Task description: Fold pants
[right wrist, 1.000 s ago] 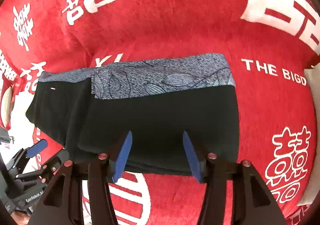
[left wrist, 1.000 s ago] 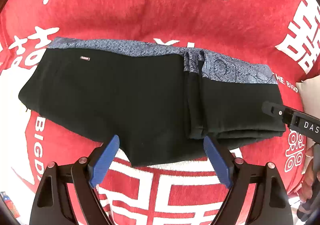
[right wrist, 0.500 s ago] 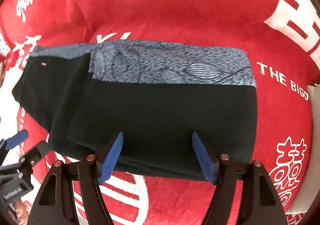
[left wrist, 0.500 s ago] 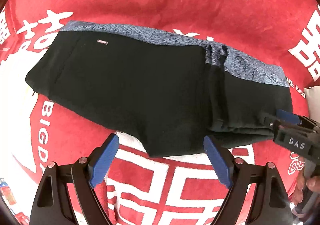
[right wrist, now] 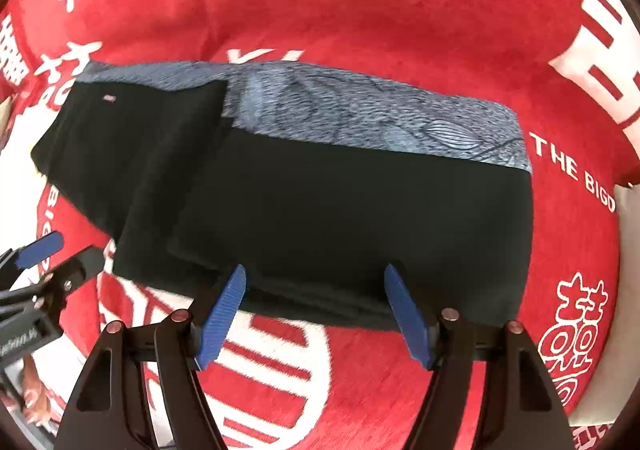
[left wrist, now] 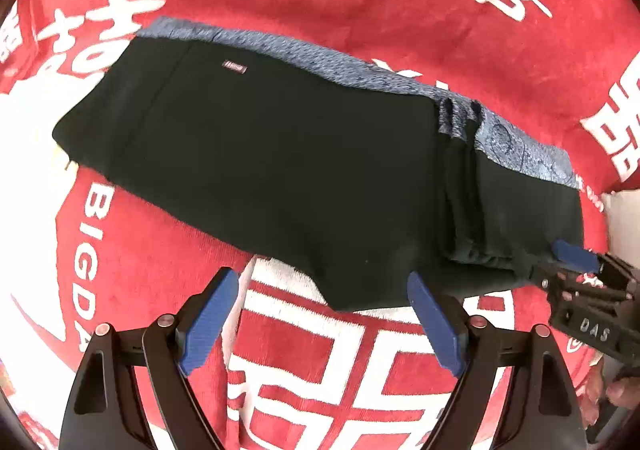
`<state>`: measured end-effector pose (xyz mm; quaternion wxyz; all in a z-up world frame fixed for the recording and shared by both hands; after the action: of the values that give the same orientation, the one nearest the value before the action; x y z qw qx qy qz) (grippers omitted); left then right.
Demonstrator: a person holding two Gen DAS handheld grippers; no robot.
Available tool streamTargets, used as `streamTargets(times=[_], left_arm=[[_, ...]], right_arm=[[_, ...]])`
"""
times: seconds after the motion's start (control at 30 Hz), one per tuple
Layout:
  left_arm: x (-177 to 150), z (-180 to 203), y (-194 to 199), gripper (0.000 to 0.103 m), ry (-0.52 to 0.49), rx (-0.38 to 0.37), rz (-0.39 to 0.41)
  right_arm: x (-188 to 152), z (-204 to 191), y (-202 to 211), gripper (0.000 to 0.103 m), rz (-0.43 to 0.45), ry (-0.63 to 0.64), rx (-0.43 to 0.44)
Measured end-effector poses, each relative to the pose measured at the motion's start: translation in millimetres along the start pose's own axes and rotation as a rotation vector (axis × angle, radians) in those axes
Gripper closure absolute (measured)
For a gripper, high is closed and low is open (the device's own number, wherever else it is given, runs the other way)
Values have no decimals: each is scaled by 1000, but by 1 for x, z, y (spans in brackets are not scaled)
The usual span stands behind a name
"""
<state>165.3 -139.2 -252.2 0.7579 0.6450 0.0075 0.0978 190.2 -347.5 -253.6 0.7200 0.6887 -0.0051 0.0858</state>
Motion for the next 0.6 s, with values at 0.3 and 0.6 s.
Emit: streamTargets(times=[0.3,0.6], left_arm=[[29,-76,19,16,199,-103,128],[74,-160,18,16,438,-342,270]], right_arm=[[30,-16,10,25,107,3,-17],[23,-16,-23,25,66,-36,23]])
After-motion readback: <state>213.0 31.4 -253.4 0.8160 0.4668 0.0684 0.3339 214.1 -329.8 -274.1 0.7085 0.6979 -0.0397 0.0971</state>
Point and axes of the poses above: each gripper's, at about its wrist camera, not at the fingertips, and y roughly against the way its jaws point, z to its right, x to its top, the point moved 10 cm from there along -y, roughly the way its jaws point, and after that the axes turned 2 degrees about y, right-handed, at the moved point
